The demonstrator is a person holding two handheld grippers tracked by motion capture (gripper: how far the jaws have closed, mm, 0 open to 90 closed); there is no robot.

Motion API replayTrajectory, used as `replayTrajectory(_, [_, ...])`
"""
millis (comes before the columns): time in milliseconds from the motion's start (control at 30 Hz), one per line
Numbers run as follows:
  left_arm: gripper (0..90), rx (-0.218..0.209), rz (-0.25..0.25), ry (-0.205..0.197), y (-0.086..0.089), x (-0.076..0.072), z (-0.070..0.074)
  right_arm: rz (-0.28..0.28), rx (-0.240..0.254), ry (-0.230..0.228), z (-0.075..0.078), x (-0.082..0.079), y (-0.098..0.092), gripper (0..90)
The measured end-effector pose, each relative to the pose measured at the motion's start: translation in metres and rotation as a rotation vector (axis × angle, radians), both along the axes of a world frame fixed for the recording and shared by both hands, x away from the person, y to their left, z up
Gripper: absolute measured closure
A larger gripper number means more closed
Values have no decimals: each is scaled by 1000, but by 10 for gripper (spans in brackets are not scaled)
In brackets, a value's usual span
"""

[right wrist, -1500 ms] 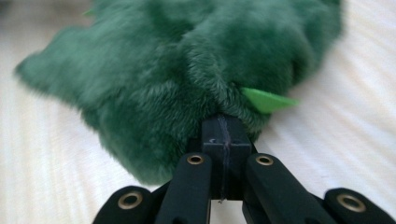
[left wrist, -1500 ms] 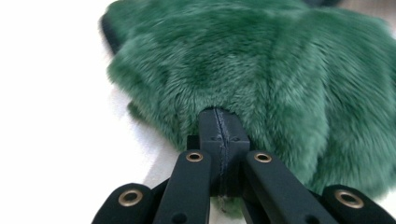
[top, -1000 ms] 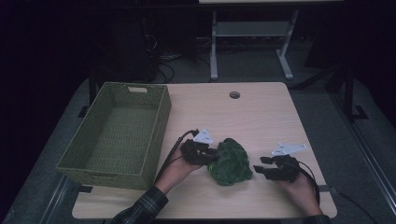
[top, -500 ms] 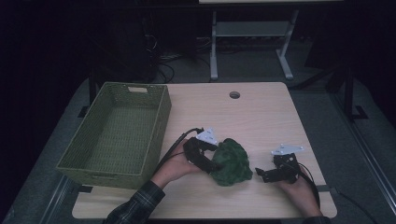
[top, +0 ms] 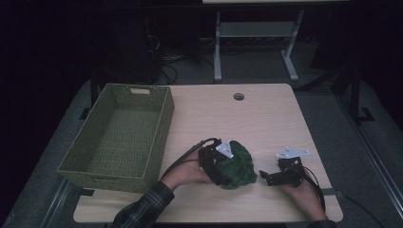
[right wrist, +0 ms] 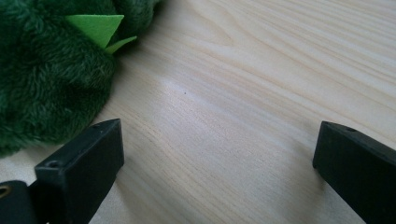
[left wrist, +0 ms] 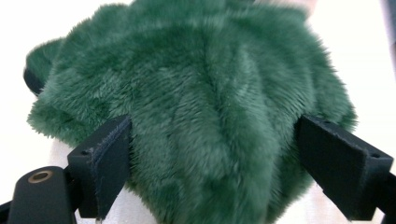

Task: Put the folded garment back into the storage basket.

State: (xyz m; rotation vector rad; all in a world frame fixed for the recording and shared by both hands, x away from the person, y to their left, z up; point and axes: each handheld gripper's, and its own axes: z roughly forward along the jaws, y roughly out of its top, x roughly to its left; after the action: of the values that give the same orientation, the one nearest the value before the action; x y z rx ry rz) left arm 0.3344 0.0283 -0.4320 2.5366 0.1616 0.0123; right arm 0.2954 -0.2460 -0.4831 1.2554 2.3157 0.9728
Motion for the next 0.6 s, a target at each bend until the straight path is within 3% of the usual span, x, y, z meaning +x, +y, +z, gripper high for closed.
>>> replayTrajectory(100, [126,33,-8,1,-3,3,-10,-1,0,-1,0,0,0,18])
replayTrajectory(267, [125,33,-8,45,-5,7,-22,1,-1,-4,0,0,0,18])
replayTrajectory(433, [129,55,4,34,-8,6,-25,0,-1,-1,0,0,0,18])
replayTrajectory(500, [150,71,4,24,-9,5,-24,-1,1,-1,0,0,1,19])
replayTrajectory(600, [261,72,2,18,-9,6,-21,-2,-1,-2,0,0,1,20])
